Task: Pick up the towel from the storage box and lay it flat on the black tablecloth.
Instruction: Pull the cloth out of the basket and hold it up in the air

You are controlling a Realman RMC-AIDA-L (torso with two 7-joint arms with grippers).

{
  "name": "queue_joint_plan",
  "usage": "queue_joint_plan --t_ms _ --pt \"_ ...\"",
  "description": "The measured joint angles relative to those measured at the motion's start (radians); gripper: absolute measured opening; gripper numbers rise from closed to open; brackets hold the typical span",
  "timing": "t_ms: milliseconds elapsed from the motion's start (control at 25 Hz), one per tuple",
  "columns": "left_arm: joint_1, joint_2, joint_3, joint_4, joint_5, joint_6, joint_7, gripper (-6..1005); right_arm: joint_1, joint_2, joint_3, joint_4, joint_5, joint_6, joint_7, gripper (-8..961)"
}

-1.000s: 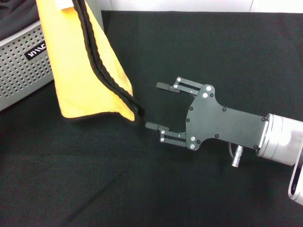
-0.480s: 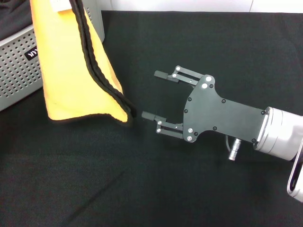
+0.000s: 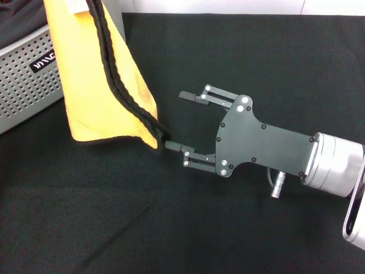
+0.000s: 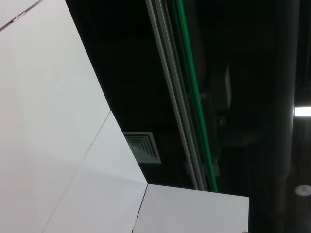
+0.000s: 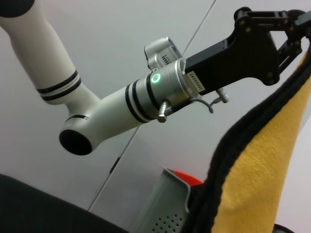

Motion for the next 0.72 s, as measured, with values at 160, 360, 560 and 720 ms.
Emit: queue_joint_plan --t_ms 160,360,560,720 --pt "-0.001 0.0 0.003 0.0 0.0 0.0 -0.001 38 0.018 0.0 -0.001 0.022 0.043 0.0 -0.01 683" --pt "-0.001 -0.002 0.014 -0.005 0.0 0.0 -0.002 39 0.035 0.0 -0.001 0.037 0.077 0.004 -0.023 683" --pt "-0.002 -0.002 0.016 -0.011 -0.001 0.006 -0.003 39 0.042 0.0 -0.002 0.05 0.115 0.007 -0.05 683" --pt "-0.008 -0.002 0.017 -0.03 -0.022 0.03 -0.003 40 0.056 0.0 -0.015 0.063 0.12 0.007 -0.051 683"
